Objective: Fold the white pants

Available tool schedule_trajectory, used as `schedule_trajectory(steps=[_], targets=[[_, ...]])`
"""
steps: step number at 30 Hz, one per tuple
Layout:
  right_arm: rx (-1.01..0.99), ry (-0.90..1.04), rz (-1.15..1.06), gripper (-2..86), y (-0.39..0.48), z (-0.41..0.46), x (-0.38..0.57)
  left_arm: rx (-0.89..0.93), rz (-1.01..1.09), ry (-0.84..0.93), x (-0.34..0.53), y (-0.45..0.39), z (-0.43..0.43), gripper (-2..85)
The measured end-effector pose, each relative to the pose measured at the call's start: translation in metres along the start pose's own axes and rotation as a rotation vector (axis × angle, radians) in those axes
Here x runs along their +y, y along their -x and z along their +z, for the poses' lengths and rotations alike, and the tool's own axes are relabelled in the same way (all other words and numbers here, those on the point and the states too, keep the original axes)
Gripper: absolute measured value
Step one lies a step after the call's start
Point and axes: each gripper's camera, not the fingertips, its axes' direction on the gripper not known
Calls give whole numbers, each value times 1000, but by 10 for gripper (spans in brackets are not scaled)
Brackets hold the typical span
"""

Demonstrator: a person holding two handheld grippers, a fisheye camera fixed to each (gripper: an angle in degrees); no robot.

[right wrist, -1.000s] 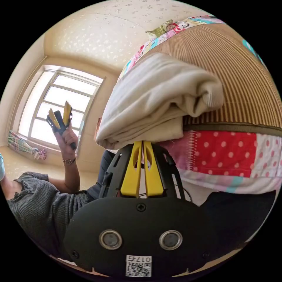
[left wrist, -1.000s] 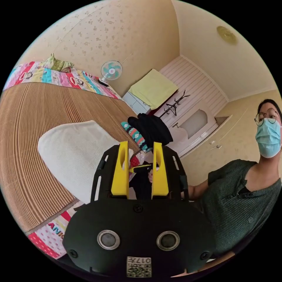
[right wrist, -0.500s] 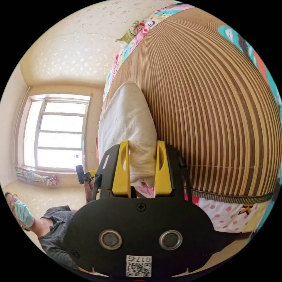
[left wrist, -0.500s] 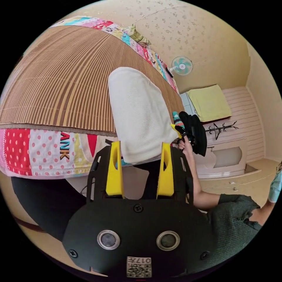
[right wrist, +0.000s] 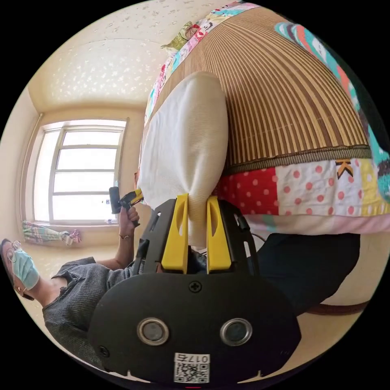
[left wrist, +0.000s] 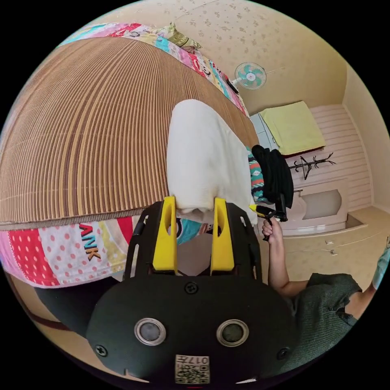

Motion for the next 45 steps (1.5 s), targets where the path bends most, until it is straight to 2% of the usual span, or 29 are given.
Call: schedule_trajectory(steps=[2, 4, 5, 6, 7, 9, 11, 14, 16, 18, 19, 21, 23, 24, 25, 26, 28, 30, 35, 37, 42, 45], targets=[[-23, 77, -30, 71, 28, 25, 4, -40, 3, -166, -33, 24, -30, 78], [-142, 285, -125, 65, 72, 84, 12, -35, -128, -343, -45, 61, -60, 40], [-185, 364, -156, 60, 83, 101, 16, 35, -202, -463, -41, 83, -79, 78], [-281, 535, -232, 53, 107, 132, 25, 78, -220, -510, -38, 92, -85, 88], [-381, 626, -296, 50, 130, 147, 35, 138, -220, -566, -33, 101, -93, 108], [-458, 587, -333, 54, 154, 140, 40, 122, -186, -540, -29, 103, -89, 135], [-470, 492, -390, 64, 173, 115, 33, 82, -154, -395, -25, 102, -55, 189], [-250, 212, -429, 127, 188, 53, 0, 145, -160, -243, -9, 106, 7, 220], [-20, -17, -409, 189, 193, 7, -37, 126, -164, -184, 2, 103, 41, 226], [119, -111, -394, 219, 193, -10, -71, 136, -122, -158, 11, 93, 64, 220], [178, -94, -366, 229, 187, -11, -100, 147, -110, -153, 15, 88, 74, 216], [171, 0, -332, 233, 175, 2, -144, 184, -126, -140, 14, 87, 88, 211], [128, 125, -369, 225, 170, 26, -181, 193, -165, -128, 7, 93, 98, 187], [153, 248, -402, 208, 170, 50, -199, 197, -173, -118, 4, 96, 101, 179], [162, 266, -455, 183, 177, 55, -207, 203, -183, -95, -1, 100, 107, 163], [118, 266, -475, 167, 181, 54, -211, 209, -173, -61, -6, 102, 113, 147], [-188, 439, -405, 126, 178, 79, -224, 218, -134, -5, -12, 103, 119, 129], [-308, 516, -334, 112, 175, 100, -217, 221, -93, 43, -12, 100, 115, 118], [-483, 367, -449, 84, 213, 78, -146, 266, 78, 119, 14, 62, 85, 105], [-529, 213, -481, 79, 233, 48, -101, 295, 118, 123, 24, 38, 76, 103], [-466, -113, -567, 77, 289, -48, -27, 340, 362, 109, 26, -77, 61, 101], [-401, -247, -642, 77, 325, -139, -7, 459, 499, 126, 8, -164, 75, 102]])
